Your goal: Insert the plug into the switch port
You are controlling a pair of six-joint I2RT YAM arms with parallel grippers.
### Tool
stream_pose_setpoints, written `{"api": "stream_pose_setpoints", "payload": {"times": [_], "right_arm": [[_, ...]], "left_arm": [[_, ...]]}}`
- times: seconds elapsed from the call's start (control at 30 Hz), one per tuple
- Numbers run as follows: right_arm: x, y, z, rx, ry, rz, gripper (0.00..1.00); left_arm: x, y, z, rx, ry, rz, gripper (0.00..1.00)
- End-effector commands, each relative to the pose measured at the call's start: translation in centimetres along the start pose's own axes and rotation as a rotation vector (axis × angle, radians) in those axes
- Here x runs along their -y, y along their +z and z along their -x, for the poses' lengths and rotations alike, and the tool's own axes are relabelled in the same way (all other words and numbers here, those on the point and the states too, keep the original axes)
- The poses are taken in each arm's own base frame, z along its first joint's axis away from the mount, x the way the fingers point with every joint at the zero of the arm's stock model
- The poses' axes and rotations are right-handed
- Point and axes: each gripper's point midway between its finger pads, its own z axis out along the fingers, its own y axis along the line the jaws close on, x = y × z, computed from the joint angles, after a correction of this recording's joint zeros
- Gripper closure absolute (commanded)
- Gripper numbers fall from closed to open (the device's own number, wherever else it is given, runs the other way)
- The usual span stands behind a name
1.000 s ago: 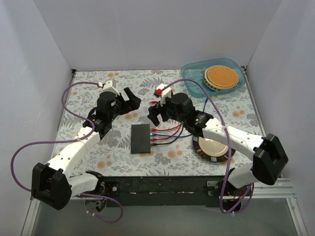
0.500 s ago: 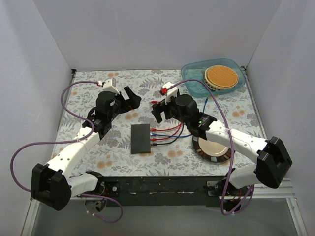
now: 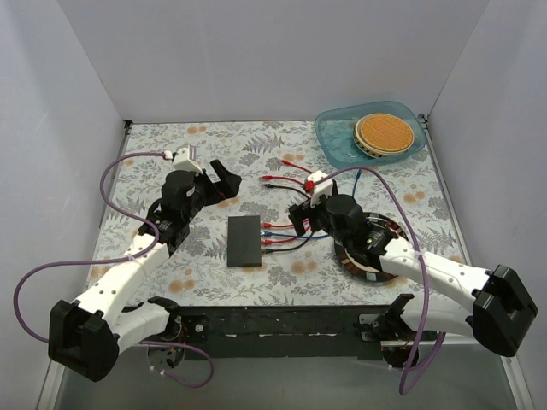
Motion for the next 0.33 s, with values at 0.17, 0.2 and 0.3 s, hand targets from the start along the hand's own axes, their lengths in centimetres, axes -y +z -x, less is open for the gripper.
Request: {"api": "stream_pose_setpoints", "payload": {"times": [0.17, 0.2, 0.3], "right_arm": [[4.0, -2.9, -2.9, 0.026, 0.02, -0.186, 0.01], [4.4, -3.1, -3.9, 0.01, 0.021, -0.205, 0.01], [5.6, -4.1, -4.0, 0.034, 0.025, -0.258, 0.01]], "left_arm": [[-3.0, -1.2, -0.2, 0.075, -0.008, 0.102, 0.02], [-3.2, -1.6, -0.3, 0.086, -0.003, 0.099, 0.02], [-4.3, -2.3, 0.6, 0.154, -0.028, 0.155, 0.02]]}}
